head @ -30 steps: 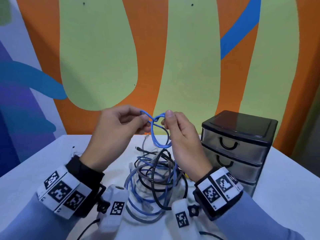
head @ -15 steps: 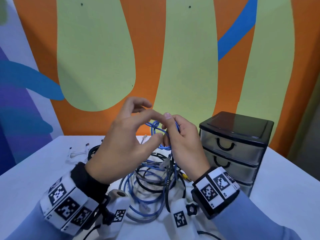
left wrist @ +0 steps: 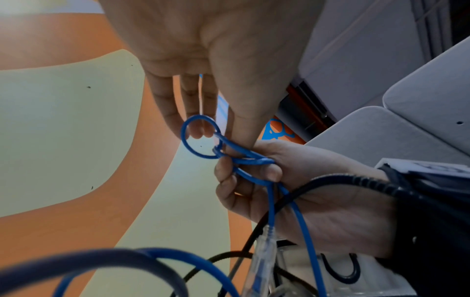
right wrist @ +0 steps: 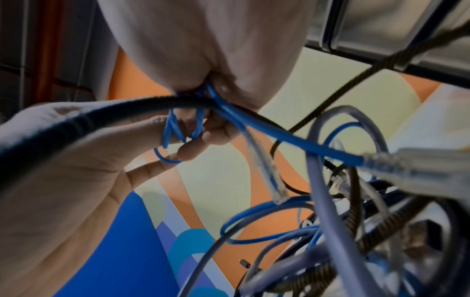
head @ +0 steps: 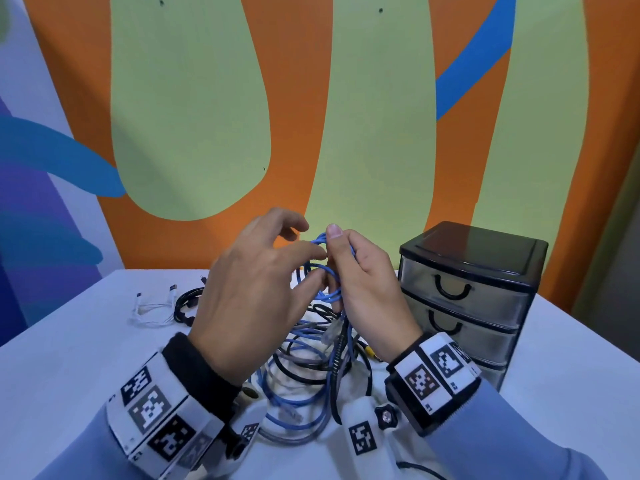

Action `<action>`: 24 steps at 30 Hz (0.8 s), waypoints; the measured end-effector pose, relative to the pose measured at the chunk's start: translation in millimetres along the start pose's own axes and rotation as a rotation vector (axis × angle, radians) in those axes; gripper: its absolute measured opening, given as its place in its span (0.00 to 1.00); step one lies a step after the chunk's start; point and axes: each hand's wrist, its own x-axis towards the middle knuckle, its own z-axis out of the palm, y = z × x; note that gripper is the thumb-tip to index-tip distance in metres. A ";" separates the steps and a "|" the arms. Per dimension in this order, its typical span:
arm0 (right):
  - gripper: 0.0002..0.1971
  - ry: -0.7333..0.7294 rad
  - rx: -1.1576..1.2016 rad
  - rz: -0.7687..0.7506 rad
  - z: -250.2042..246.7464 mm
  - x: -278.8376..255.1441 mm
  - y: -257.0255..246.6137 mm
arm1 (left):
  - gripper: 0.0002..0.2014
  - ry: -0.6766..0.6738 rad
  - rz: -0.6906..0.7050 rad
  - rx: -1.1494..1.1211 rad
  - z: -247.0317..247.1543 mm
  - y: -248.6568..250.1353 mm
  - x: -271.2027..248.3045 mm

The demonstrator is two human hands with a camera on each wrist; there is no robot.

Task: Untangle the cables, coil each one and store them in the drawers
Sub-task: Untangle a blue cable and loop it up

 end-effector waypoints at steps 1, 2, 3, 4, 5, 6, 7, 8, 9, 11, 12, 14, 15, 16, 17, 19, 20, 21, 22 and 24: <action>0.23 -0.006 0.017 0.009 -0.7 1.1 0.9 | 0.03 -0.017 0.037 0.010 0.2 -1.2 -0.5; 0.23 -0.008 0.027 0.017 -1.3 2.3 3.1 | 0.03 -0.024 0.067 0.021 0.4 -2.7 -1.0; 0.23 -0.012 0.037 0.020 -1.7 3.1 4.4 | 0.03 -0.021 0.086 0.030 0.9 -4.9 -0.6; 0.24 -0.020 0.050 0.022 -1.5 3.1 4.9 | 0.04 -0.009 0.091 0.025 1.3 -6.4 -0.3; 0.25 -0.026 0.055 0.019 -0.8 3.9 6.6 | 0.04 0.019 0.078 -0.006 1.9 -6.7 0.8; 0.26 -0.027 0.045 0.017 -0.4 5.0 9.1 | 0.03 0.061 0.042 -0.065 2.2 -5.4 2.1; 0.27 -0.022 0.017 0.015 0.3 5.8 11.6 | 0.03 0.109 -0.023 -0.155 2.4 -3.5 3.4; 0.28 -0.012 -0.010 0.022 1.1 6.2 13.4 | 0.03 0.156 -0.115 -0.266 2.1 -0.8 4.6; 0.28 -0.003 -0.031 0.035 1.7 6.3 13.6 | 0.03 0.193 -0.217 -0.392 1.7 1.7 6.1; 0.28 0.011 -0.050 0.061 0.5 8.7 16.6 | 0.04 0.235 -0.367 -0.636 -0.3 6.1 8.9; 0.27 0.014 -0.048 0.081 -0.9 9.8 17.2 | 0.05 0.254 -0.402 -0.725 -1.3 7.4 10.4; 0.24 0.032 -0.018 0.130 -3.2 11.8 16.5 | 0.08 0.289 -0.468 -0.908 -2.8 7.6 13.8; 0.23 0.046 0.013 0.153 -3.2 12.5 16.2 | 0.09 0.302 -0.516 -1.034 -3.9 8.2 15.7; 0.23 0.056 0.054 0.177 -3.1 12.3 15.0 | 0.10 0.308 -0.566 -1.172 -5.2 9.6 17.4; 0.23 0.066 0.102 0.202 -2.6 12.8 15.2 | 0.10 0.308 -0.605 -1.287 -5.9 10.0 18.0; 0.22 0.086 0.216 0.271 -3.3 14.6 14.1 | 0.09 0.293 -0.657 -1.398 -6.3 8.4 18.5; 0.22 0.098 0.288 0.309 -5.0 16.0 12.9 | 0.09 0.269 -0.672 -1.415 -5.9 7.1 17.9; 0.21 0.110 0.385 0.343 -7.5 17.7 11.1 | 0.09 0.224 -0.689 -1.414 -5.2 6.0 18.0; 0.21 0.117 0.509 0.372 -10.3 18.9 8.7 | 0.09 0.158 -0.707 -1.399 -4.8 5.6 18.0; 0.20 0.120 0.780 0.417 -14.3 19.9 3.8 | 0.09 0.010 -0.731 -1.353 -5.4 6.7 18.1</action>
